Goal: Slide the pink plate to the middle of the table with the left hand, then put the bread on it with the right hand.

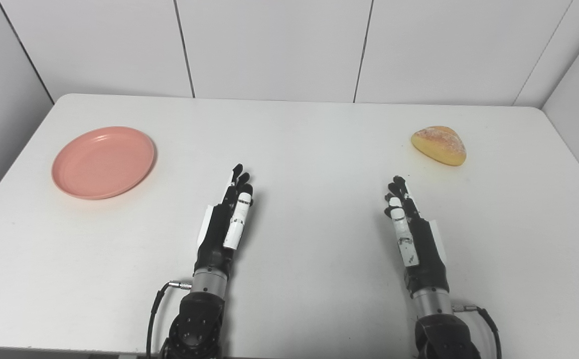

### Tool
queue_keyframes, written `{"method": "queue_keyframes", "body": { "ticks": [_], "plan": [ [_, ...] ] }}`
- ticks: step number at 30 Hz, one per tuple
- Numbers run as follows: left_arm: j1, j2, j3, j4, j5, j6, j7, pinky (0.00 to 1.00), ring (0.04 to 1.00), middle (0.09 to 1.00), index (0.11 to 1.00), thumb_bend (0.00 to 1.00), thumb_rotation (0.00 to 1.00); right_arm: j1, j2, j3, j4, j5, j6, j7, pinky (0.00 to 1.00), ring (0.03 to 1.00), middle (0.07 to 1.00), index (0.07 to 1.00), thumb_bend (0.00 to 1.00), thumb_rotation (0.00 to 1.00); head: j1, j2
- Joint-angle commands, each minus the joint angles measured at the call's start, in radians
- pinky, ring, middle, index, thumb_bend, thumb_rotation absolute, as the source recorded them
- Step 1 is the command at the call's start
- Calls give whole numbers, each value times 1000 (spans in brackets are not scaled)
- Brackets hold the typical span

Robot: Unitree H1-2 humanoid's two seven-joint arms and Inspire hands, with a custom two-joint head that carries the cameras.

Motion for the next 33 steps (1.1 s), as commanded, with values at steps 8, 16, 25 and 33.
{"method": "queue_keyframes", "body": {
  "ticks": [8,16,25,33],
  "plan": [
    [-21,-7,-4,-21,3,2,1,923,954,963,976,402,1000,-18,7,3,-28,-5,-16,-7,901,928,941,950,283,1000,2,2],
    [-22,-6,-5,-23,6,7,1,922,953,962,976,390,1000,-19,10,1,-26,-2,-17,-8,904,929,940,948,275,1000,2,2],
    [-21,-6,-7,-25,7,5,2,923,953,962,975,390,1000,-19,7,1,-27,3,-18,-3,911,933,943,952,273,1000,2,2],
    [-22,-8,-8,-15,8,-4,5,916,950,960,974,391,1000,-17,7,0,-25,5,-19,-4,909,931,943,951,277,1000,16,-11]
  ]
}}
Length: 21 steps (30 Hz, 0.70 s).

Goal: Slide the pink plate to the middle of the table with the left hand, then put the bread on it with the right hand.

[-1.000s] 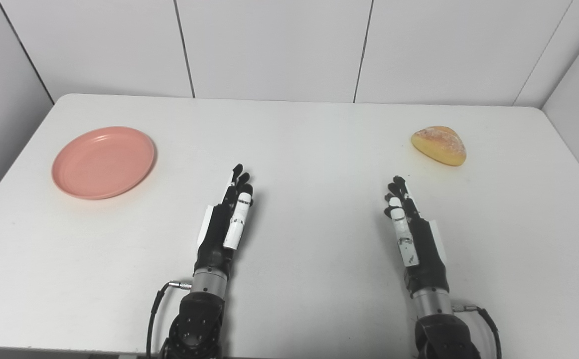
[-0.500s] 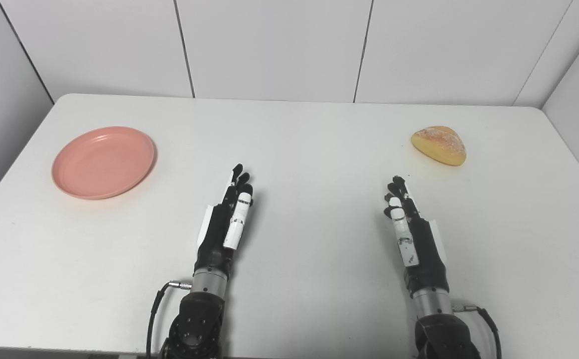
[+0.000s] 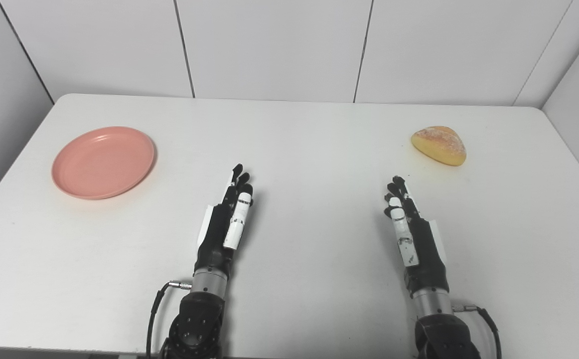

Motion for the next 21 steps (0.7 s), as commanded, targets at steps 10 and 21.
{"method": "queue_keyframes", "body": {
  "ticks": [10,21],
  "plan": [
    [-31,-27,-36,58,22,-67,19,915,956,976,989,346,1000,-17,-36,-26,8,89,-57,37,953,956,967,976,277,1000,194,-96],
    [-76,-58,-66,238,72,-189,85,932,967,984,991,421,1000,-32,-102,-57,96,177,-146,90,1000,986,993,1000,246,1000,374,-193]
  ]
}}
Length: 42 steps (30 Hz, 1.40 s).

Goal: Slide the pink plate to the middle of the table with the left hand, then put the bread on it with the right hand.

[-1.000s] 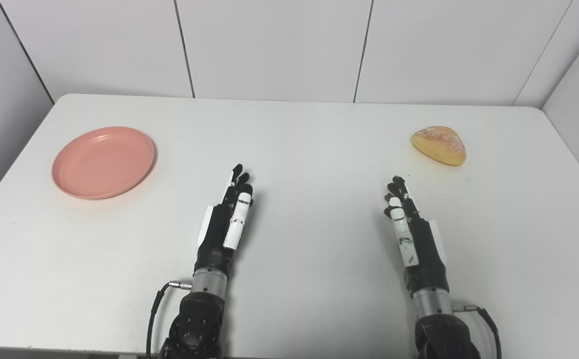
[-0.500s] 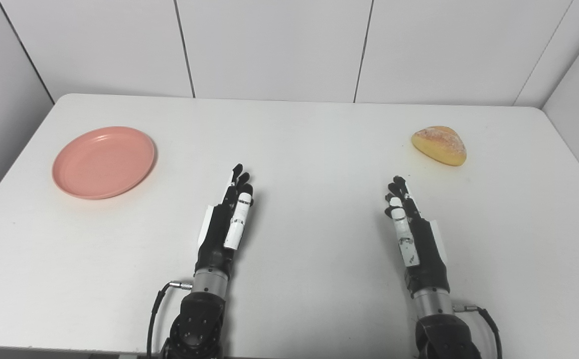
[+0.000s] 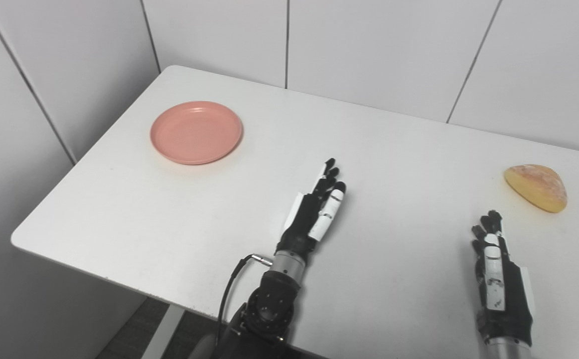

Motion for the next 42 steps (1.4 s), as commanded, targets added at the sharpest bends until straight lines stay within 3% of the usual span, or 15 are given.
{"method": "queue_keyframes", "body": {
  "ticks": [1,14,25,32,38,42],
  "plan": [
    [4,-14,-2,50,15,-49,29,928,963,982,988,419,1000,-11,-22,-16,26,4,-68,10,1000,983,990,999,237,1000,0,0],
    [-14,-25,-1,98,36,-86,61,917,956,975,985,363,1000,-12,-30,-20,10,45,-48,31,1000,1000,1000,1000,221,1000,17,-10],
    [-6,-13,10,71,7,-81,37,931,965,981,991,411,1000,-9,-10,-9,-5,30,-33,13,1000,1000,1000,1000,195,1000,15,-16],
    [-2,-5,15,20,-18,-46,16,929,964,978,983,413,1000,-11,-1,-4,3,25,-37,12,1000,1000,1000,1000,183,1000,13,-23],
    [-7,-1,21,-69,-55,13,-23,921,961,977,986,352,1000,-13,6,-6,15,21,-51,12,1000,1000,1000,1000,169,1000,17,-30],
    [-21,-7,40,-159,-80,97,-43,924,959,972,975,353,1000,-12,11,-4,3,18,-28,9,1000,1000,1000,1000,171,1000,19,-36]
  ]
}}
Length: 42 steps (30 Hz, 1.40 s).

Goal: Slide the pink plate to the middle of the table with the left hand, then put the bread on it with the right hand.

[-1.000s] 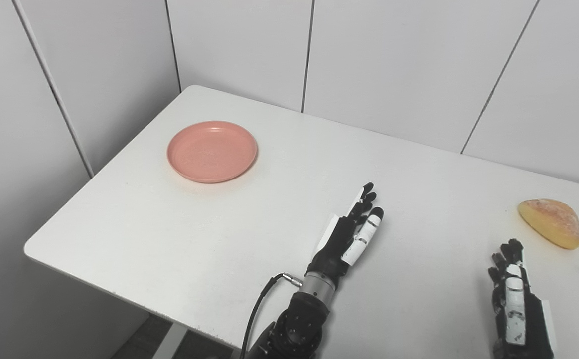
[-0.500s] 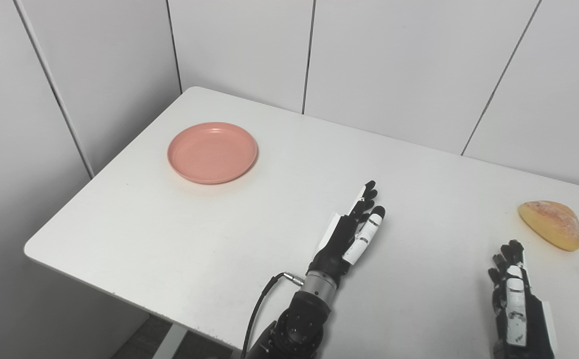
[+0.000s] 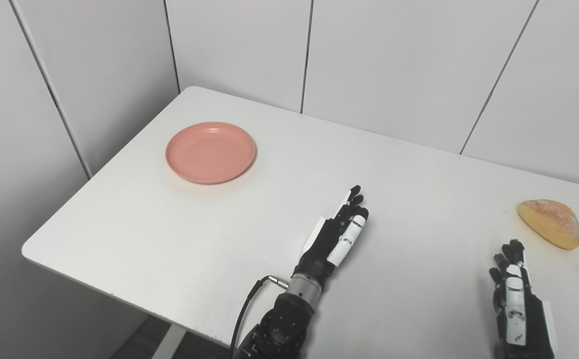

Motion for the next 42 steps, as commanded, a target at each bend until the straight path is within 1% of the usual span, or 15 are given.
{"method": "queue_keyframes", "body": {
  "ticks": [1,4,6,7,10,13,16,20,23,26,30,33,37,39,42],
  "plan": [
    [-40,-12,4,-81,-24,34,-16,932,962,974,975,356,1000,-2,11,3,-2,-3,-9,-4,1000,1000,1000,1000,172,1000,0,0],
    [-62,-9,19,-142,-32,87,-25,930,951,962,959,368,1000,-2,13,4,7,-15,-25,-9,1000,1000,1000,1000,168,1000,2,-1],
    [-79,-5,29,-179,-53,120,-39,970,972,978,967,393,1000,-3,12,6,17,-20,-40,-9,1000,1000,1000,1000,174,1000,2,-4],
    [-88,1,31,-196,-48,135,-42,971,970,976,963,403,1000,-3,11,7,20,-24,-46,-8,1000,1000,1000,1000,178,1000,2,-4],
    [-123,23,37,-240,-20,155,-40,928,943,956,949,394,1000,-3,13,10,22,-34,-50,-12,1000,1000,1000,1000,178,1000,-1,-8],
    [-167,40,65,-264,-53,176,-50,944,950,961,956,416,1000,-3,18,9,22,-34,-46,-12,1000,1000,1000,1000,169,1000,0,-9],
    [-215,61,95,-278,-61,177,-52,942,944,959,952,434,1000,-4,22,8,20,-29,-40,-10,1000,1000,1000,1000,162,1000,-1,-10],
    [-257,75,129,-292,-82,179,-47,954,932,952,946,442,1000,-4,26,6,21,-27,-39,-11,1000,1000,1000,1000,156,1000,-2,-10],
    [-293,94,162,-301,-111,193,-51,958,957,974,978,462,1000,-6,27,4,25,-25,-38,-10,1000,999,1000,1000,155,1000,0,-13],
    [-330,112,202,-300,-133,202,-40,930,950,971,975,428,1000,-5,27,5,19,-31,-31,-11,1000,999,1000,1000,151,1000,0,-14],
    [-372,148,257,-280,-163,204,-39,963,961,983,986,407,1000,-8,21,5,34,-27,-56,-4,1000,1000,1000,1000,148,1000,1,-14],
    [-399,180,296,-259,-178,215,-33,994,969,984,988,424,1000,-6,24,4,28,-31,-45,-9,1000,1000,1000,1000,157,1000,3,-13],
    [-422,222,329,-240,-189,236,-32,1000,977,991,997,430,1000,-5,26,2,22,-32,-35,-13,1000,1000,1000,1000,158,1000,5,-13],
    [-430,243,340,-234,-187,244,-30,1000,978,991,999,425,1000,-6,23,2,29,-32,-48,-11,1000,1000,1000,1000,156,1000,6,-14],
    [-448,266,369,-222,-197,253,-17,987,959,974,979,426,1000,-5,24,-1,25,-25,-38,-10,1000,999,1000,1000,165,1000,10,-13]
  ]
}}
